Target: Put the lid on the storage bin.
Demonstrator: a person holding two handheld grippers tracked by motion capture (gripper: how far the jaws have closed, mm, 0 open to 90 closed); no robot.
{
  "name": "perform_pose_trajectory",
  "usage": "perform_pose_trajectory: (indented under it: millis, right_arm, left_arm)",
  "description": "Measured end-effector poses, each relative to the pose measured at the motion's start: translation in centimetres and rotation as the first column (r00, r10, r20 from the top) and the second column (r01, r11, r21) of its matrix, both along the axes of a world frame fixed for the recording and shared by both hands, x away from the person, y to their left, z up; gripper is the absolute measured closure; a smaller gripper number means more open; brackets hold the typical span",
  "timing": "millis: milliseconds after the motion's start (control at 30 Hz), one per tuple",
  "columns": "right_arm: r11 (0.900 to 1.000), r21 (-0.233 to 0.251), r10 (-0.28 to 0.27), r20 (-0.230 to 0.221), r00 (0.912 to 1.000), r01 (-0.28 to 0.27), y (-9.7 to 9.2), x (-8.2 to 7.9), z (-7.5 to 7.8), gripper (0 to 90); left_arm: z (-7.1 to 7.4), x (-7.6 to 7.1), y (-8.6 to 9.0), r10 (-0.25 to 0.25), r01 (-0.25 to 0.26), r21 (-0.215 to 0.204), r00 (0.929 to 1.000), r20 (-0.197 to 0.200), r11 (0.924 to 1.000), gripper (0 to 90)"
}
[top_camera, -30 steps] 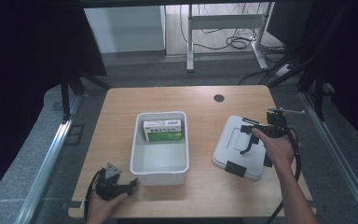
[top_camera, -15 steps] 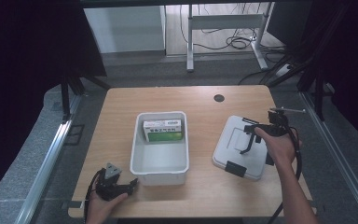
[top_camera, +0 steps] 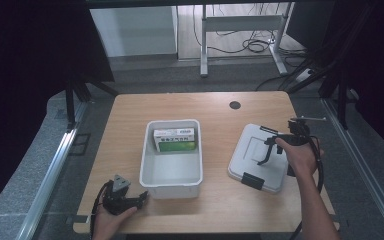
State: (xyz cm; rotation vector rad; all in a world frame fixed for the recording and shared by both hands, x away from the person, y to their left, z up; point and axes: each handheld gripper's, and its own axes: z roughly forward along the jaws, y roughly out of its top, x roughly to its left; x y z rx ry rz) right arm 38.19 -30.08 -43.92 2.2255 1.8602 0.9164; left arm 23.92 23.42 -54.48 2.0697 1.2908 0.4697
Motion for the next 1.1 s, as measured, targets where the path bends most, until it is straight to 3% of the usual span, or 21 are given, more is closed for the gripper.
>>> perform_pose_trajectory:
  millis: [233,400,533,967,1000,1100]
  right_arm:
    - [0.9995,-0.029,0.009,-0.055,0.9985,-0.011,0.2,0.5,-1.2,56.4]
    - [0.9998,-0.020,0.008,-0.079,0.9968,-0.009,0.3,0.9,-1.9,60.5]
    - [0.9998,0.016,-0.013,-0.098,0.9951,0.014,0.1,1.1,-2.3,67.1]
    - [0.9970,0.058,-0.040,-0.178,0.9833,0.051,0.2,1.7,-2.8,81.2]
    - [0.9934,0.085,-0.058,-0.203,0.9775,0.077,0.1,1.7,-2.8,82.7]
    - [0.9902,0.098,-0.076,-0.216,0.9734,0.099,0.1,1.7,-2.8,84.0]
  left_arm:
    - [0.0,0.0,0.0,0.000,0.000,0.000,1.0000,0.000,1.0000,13.4]
    - [0.0,0.0,0.0,0.000,0.000,0.000,1.0000,0.000,1.0000,13.4]
    - [0.0,0.0,0.0,0.000,0.000,0.000,1.0000,0.000,1.0000,13.4]
    - [0.0,0.0,0.0,0.000,0.000,0.000,1.0000,0.000,1.0000,13.4]
    - [0.0,0.0,0.0,0.000,0.000,0.000,1.0000,0.000,1.0000,13.4]
    - [0.0,0.0,0.0,0.000,0.000,0.000,1.0000,0.000,1.0000,13.4]
